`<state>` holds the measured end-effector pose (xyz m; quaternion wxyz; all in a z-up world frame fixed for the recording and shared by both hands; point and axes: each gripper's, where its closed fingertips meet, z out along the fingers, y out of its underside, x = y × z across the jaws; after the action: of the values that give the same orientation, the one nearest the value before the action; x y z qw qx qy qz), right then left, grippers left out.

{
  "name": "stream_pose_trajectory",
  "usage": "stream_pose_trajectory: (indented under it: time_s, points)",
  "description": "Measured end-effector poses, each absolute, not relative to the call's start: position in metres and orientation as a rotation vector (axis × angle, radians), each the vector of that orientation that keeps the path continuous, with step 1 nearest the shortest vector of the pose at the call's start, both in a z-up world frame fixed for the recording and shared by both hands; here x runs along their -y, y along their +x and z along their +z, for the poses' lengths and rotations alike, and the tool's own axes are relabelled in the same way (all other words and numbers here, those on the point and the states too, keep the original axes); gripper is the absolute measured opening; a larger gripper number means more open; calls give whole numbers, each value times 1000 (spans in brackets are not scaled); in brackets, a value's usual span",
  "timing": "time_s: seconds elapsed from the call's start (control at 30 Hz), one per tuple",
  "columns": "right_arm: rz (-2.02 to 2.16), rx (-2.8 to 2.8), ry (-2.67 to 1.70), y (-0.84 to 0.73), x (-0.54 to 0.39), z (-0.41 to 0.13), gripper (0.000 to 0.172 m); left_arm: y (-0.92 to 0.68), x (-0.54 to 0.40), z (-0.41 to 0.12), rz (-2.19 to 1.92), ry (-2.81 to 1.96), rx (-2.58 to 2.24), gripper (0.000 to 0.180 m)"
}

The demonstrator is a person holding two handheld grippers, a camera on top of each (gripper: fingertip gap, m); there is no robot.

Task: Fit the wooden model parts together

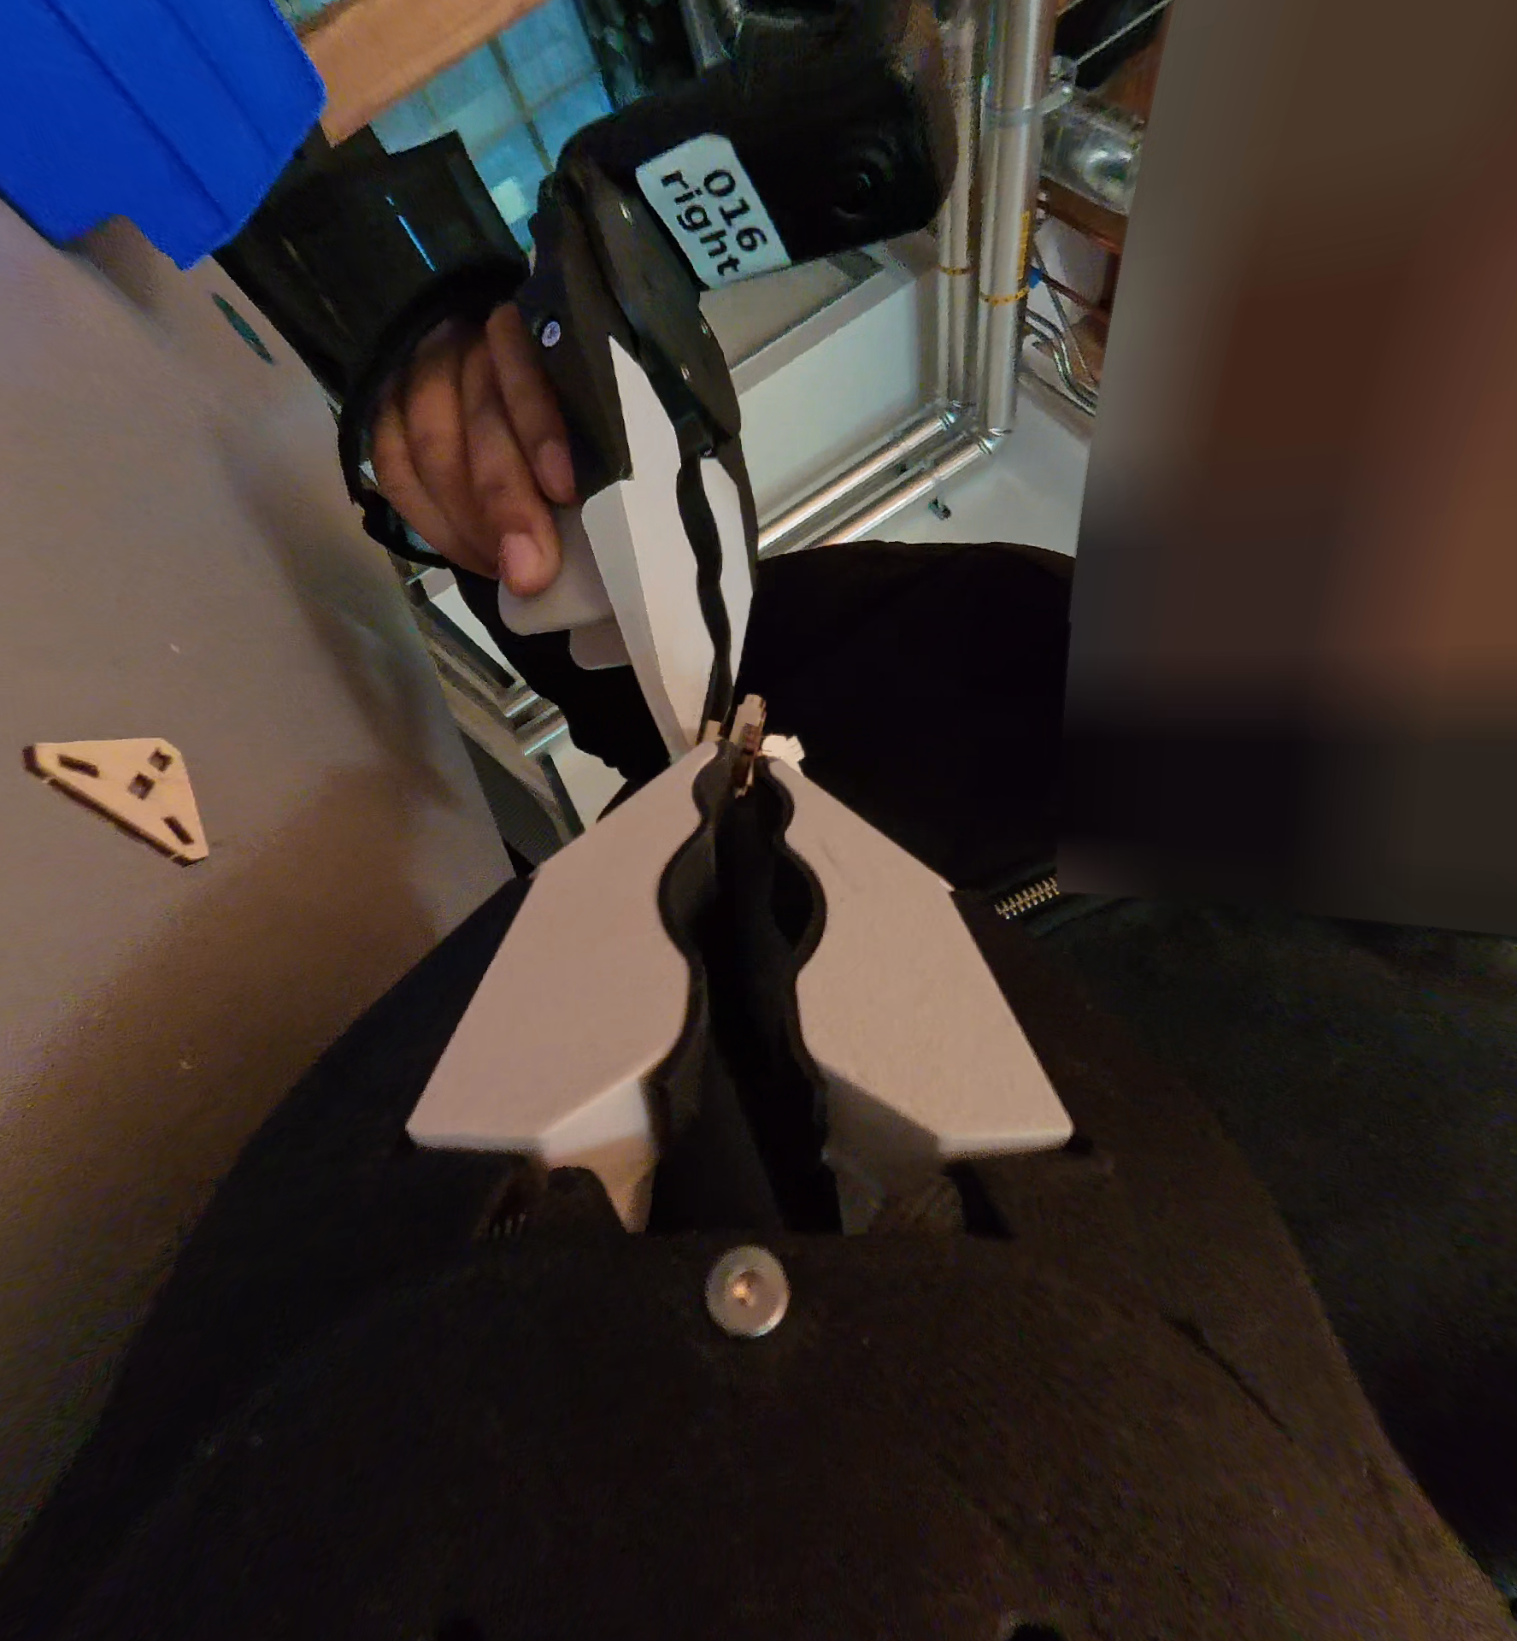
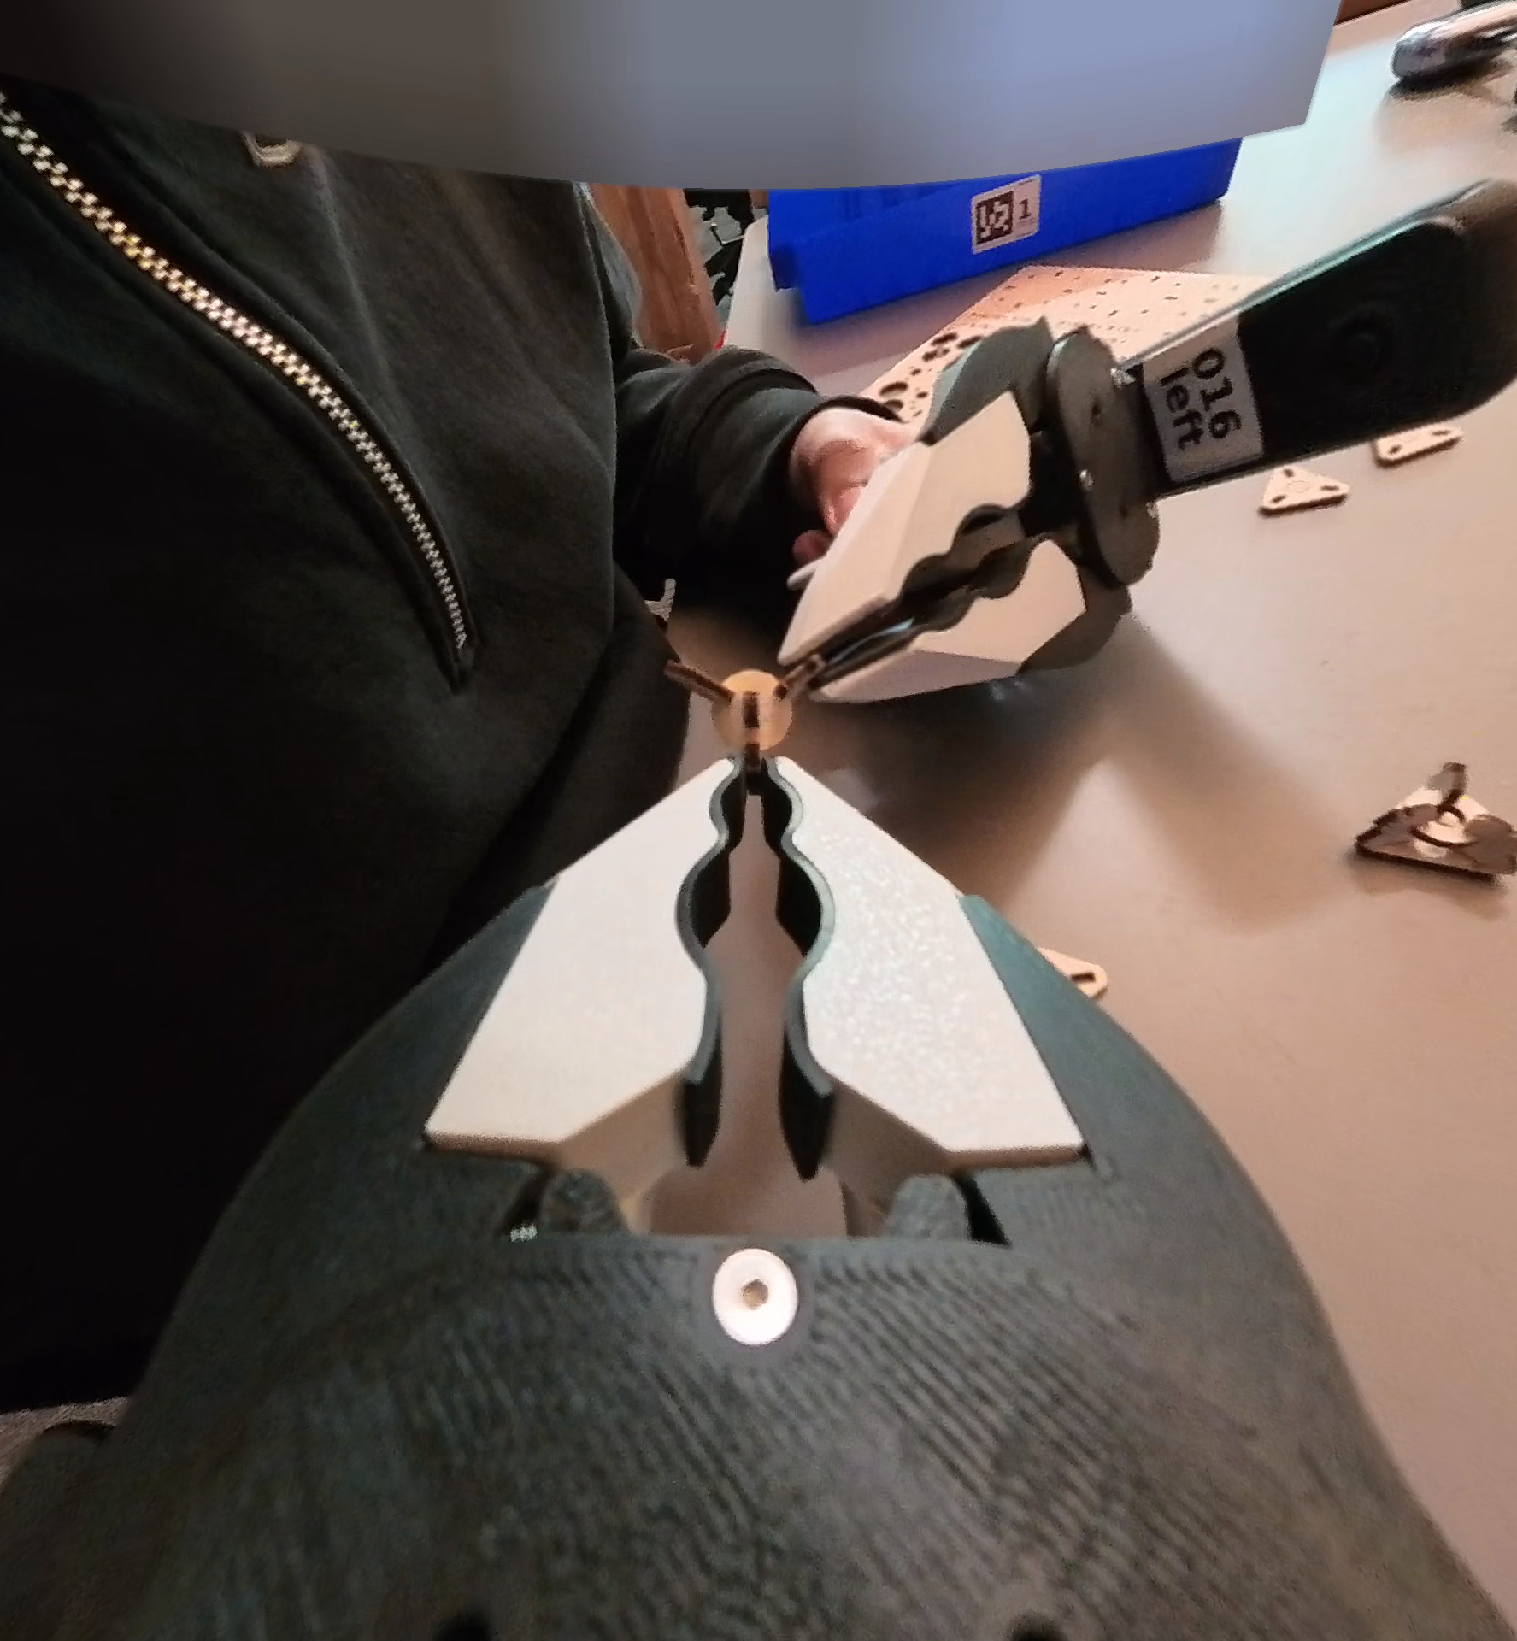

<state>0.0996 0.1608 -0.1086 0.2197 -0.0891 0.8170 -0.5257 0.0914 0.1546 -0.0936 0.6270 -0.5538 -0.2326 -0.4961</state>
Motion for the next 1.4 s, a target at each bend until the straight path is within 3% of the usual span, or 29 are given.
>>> stream_pose_trajectory:
  time_s: [0.87, 1.17, 1.4]
  points:
    - [-1342, -2167, -235, 99, -162, -117, 3, 93, -157, -99, -1228, -1255, 588, 0]
    - [-1386, -2220, -135, 87, -161, -123, 30, 84, -155, -101, -1181, -1236, 632, 0]
    - [-1667, -2456, -31, 52, -164, -120, 28, 62, -143, -99, -1082, -1147, 700, 0]
